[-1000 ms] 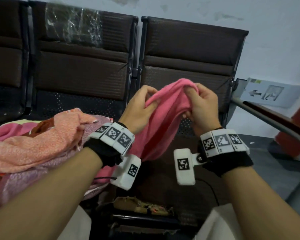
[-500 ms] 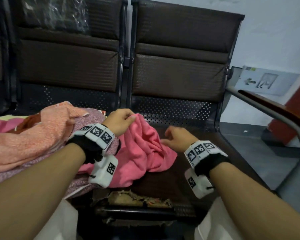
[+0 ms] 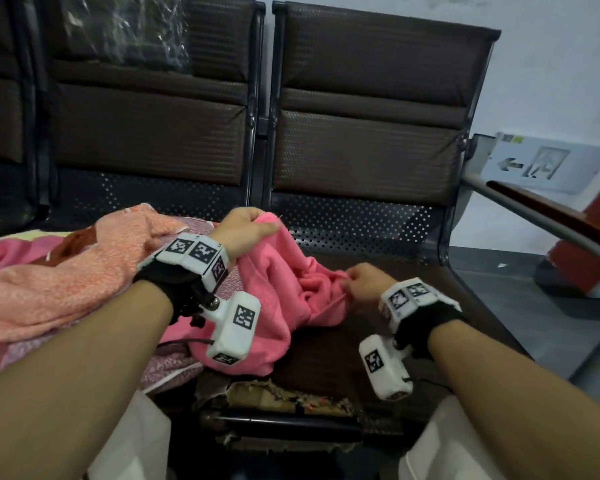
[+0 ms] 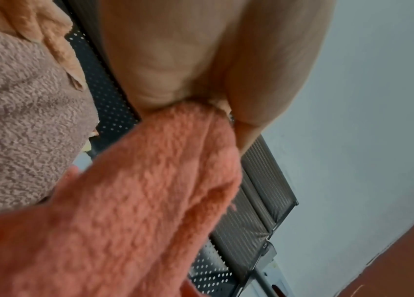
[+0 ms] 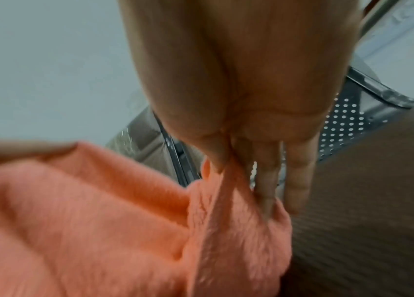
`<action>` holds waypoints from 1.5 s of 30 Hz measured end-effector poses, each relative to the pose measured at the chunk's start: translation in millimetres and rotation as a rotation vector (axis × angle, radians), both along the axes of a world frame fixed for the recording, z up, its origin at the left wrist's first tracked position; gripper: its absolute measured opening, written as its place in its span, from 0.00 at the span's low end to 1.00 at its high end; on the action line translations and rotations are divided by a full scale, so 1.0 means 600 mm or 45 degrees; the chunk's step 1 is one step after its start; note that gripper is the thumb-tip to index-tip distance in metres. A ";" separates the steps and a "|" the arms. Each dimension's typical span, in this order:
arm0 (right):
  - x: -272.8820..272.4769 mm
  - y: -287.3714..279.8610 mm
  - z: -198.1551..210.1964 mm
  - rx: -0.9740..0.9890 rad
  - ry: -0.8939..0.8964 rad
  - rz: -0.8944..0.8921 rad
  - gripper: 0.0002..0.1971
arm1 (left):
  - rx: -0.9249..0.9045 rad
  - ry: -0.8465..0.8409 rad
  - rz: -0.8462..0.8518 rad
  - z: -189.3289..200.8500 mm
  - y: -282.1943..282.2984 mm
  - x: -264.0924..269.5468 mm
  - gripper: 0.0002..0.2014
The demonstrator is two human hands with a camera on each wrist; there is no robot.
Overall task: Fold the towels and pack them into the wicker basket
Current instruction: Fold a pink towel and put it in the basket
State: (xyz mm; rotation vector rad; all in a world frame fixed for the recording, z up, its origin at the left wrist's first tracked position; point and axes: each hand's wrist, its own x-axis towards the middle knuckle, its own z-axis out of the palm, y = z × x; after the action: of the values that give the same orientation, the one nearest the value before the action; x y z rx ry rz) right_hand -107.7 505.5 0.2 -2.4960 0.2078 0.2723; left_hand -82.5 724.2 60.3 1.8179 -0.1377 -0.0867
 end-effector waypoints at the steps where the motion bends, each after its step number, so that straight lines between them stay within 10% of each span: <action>1: 0.002 -0.002 0.012 0.165 -0.118 -0.052 0.10 | -0.016 -0.062 0.026 0.007 0.002 -0.001 0.07; 9: 0.006 -0.015 0.107 1.288 -0.891 -0.436 0.13 | -0.454 -0.362 0.363 0.064 0.012 0.001 0.07; 19: -0.015 -0.014 0.022 0.639 -0.232 -0.201 0.04 | 0.233 0.006 -0.065 -0.047 -0.029 0.009 0.18; 24: -0.047 -0.050 0.007 -0.459 -0.029 0.270 0.11 | 0.537 0.016 -0.289 -0.068 -0.018 -0.003 0.12; 34: -0.048 -0.007 -0.034 -0.629 0.164 0.493 0.21 | 1.425 -0.251 -0.868 -0.102 -0.032 -0.032 0.18; 40: -0.039 0.016 -0.046 -0.734 0.177 0.584 0.22 | 1.465 -0.214 -0.973 -0.115 -0.005 -0.015 0.23; 45: -0.030 0.004 -0.001 -0.668 0.122 0.565 0.24 | 1.494 -0.293 -0.813 -0.110 0.011 0.010 0.06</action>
State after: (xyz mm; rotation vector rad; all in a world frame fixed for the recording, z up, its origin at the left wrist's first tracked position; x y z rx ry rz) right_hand -125.9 508.0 -0.7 -3.0349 -0.2808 0.5818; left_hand -76.6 730.6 -5.8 2.8716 -0.9974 -0.4884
